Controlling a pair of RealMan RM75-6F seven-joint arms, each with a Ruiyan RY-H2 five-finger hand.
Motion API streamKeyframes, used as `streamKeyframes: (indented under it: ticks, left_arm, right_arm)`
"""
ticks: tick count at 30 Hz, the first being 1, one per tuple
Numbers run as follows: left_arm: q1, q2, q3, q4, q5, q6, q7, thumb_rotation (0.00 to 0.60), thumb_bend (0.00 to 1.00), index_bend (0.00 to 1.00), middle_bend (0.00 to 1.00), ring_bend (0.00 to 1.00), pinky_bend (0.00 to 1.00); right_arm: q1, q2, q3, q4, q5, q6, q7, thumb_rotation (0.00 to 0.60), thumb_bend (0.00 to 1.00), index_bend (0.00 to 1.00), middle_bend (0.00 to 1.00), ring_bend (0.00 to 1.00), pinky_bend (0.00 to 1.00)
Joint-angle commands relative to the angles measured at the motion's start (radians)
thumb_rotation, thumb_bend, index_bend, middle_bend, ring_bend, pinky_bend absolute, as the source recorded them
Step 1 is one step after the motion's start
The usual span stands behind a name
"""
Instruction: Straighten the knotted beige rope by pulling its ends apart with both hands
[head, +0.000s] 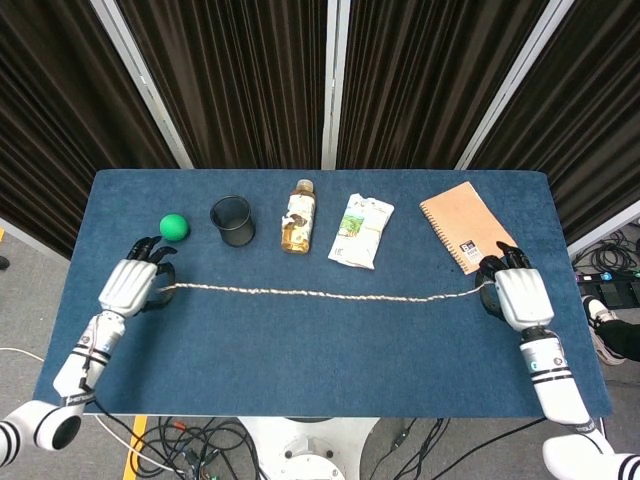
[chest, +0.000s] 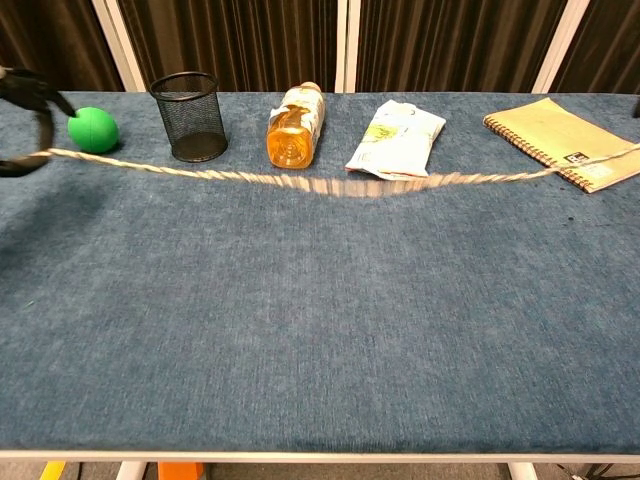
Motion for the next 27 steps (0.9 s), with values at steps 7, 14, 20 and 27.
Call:
streamKeyframes:
  ticks: [7,14,20,27]
  left_arm:
    - [0.020,-0.032,0.033,0.071,0.035,-0.030,-0.067,0.600,0.42,0.62,0.19,0.01,0.00]
    - [0.011,-0.089,0.040,0.157,0.050,-0.062,-0.055,0.600,0.42,0.62,0.19,0.01,0.00]
    - [0.009,-0.122,0.043,0.211,0.055,-0.078,-0.035,0.600,0.42,0.61,0.19,0.01,0.00]
    - [0.010,-0.144,0.043,0.233,0.047,-0.102,-0.019,0.600,0.37,0.43,0.18,0.01,0.00]
  right_arm:
    - [-0.015,-0.041,-0.018,0.062,0.007,-0.022,0.012,0.600,0.52,0.60,0.32,0.08,0.12]
    - [-0.011,-0.107,-0.028,0.127,0.003,-0.048,0.015,0.600,0.52,0.60,0.32,0.08,0.12]
    - [-0.002,-0.164,-0.032,0.191,-0.005,-0.071,0.016,0.600,0.51,0.60,0.32,0.08,0.11]
    - [0.006,-0.205,-0.038,0.227,-0.009,-0.095,-0.002,0.600,0.34,0.31,0.23,0.05,0.05]
